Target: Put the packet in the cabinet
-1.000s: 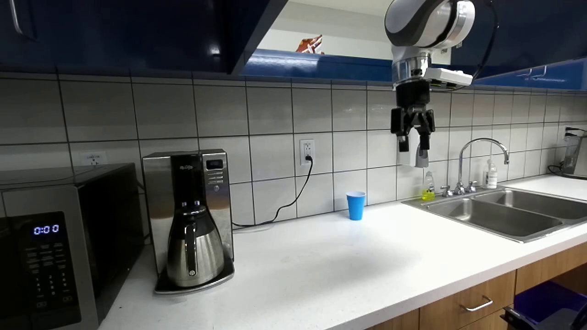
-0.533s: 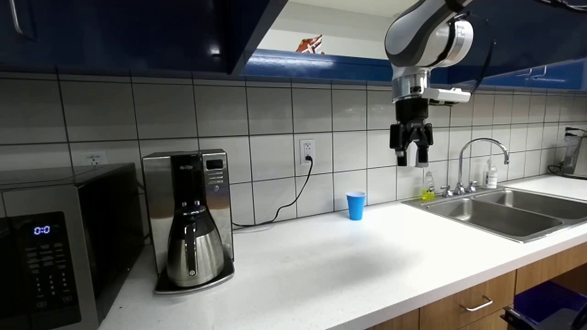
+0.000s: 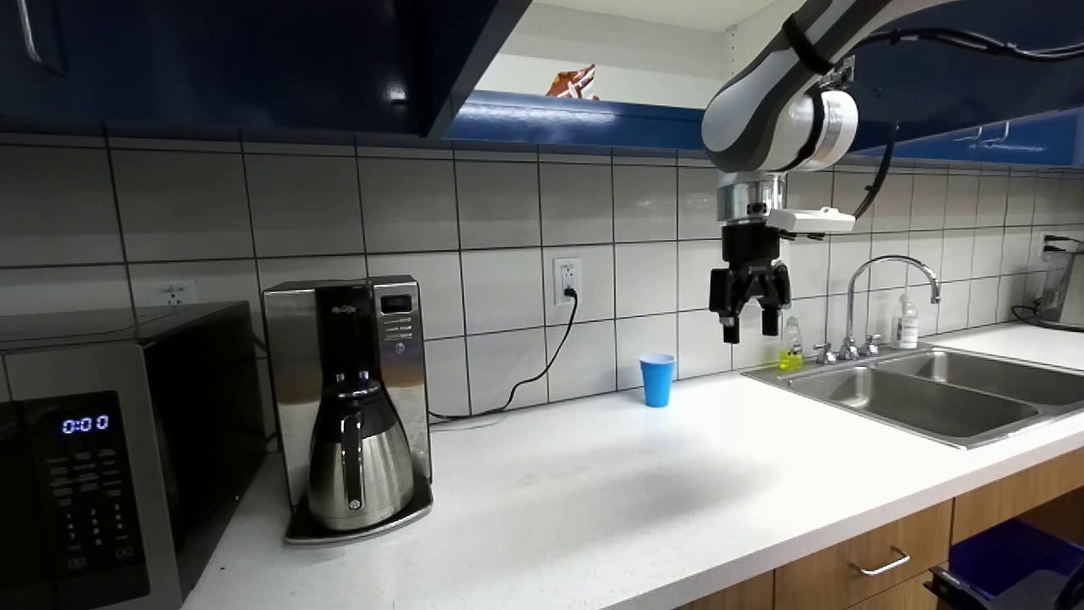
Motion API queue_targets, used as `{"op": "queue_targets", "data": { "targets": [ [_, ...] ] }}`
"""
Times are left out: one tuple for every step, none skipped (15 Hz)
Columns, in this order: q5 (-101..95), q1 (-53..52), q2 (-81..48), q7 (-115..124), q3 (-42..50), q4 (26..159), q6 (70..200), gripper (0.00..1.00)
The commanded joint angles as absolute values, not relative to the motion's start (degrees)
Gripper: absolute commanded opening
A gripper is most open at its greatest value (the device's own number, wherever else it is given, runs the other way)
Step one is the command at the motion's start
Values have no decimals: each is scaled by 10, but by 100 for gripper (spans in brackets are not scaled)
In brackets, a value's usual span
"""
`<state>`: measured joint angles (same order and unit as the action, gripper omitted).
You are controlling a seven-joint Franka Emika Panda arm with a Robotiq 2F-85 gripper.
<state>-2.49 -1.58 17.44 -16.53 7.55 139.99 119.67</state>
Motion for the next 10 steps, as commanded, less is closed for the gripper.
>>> {"op": "queue_targets", "data": {
  "targets": [
    [-6,-10,153,-178,70,1399,1216,100],
    [-4,-9,148,-178,69,1400,1218,100],
    [-3,-9,145,-177,67,1400,1218,100],
    [-12,-6,150,-167,65,1400,1210,100],
    [-11,-6,146,-167,64,1400,1211,100],
    [-11,-5,144,-167,64,1400,1212,100],
    [-11,-5,143,-167,64,1400,1212,100],
    [-10,-5,143,-167,64,1400,1212,100],
    [-10,-5,143,-167,64,1400,1212,100],
    [-10,-5,143,-167,64,1400,1212,100]
  ]
}}
